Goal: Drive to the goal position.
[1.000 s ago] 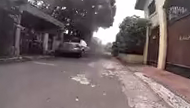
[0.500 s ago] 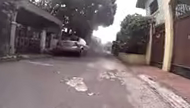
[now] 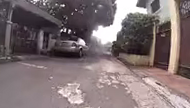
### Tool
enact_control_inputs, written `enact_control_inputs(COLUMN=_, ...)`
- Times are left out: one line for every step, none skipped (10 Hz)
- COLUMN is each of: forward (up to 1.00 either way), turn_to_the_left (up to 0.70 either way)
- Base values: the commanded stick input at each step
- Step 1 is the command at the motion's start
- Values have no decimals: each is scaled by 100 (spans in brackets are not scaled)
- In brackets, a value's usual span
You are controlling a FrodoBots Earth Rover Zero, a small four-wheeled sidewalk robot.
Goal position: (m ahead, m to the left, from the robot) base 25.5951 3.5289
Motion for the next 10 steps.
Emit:
enact_control_inputs(forward=70, turn_to_the_left=0)
enact_control_inputs(forward=70, turn_to_the_left=0)
enact_control_inputs(forward=70, turn_to_the_left=0)
enact_control_inputs(forward=70, turn_to_the_left=0)
enact_control_inputs(forward=70, turn_to_the_left=0)
enact_control_inputs(forward=70, turn_to_the_left=0)
enact_control_inputs(forward=70, turn_to_the_left=-1)
enact_control_inputs(forward=70, turn_to_the_left=-5)
enact_control_inputs(forward=70, turn_to_the_left=-4)
enact_control_inputs(forward=70, turn_to_the_left=0)
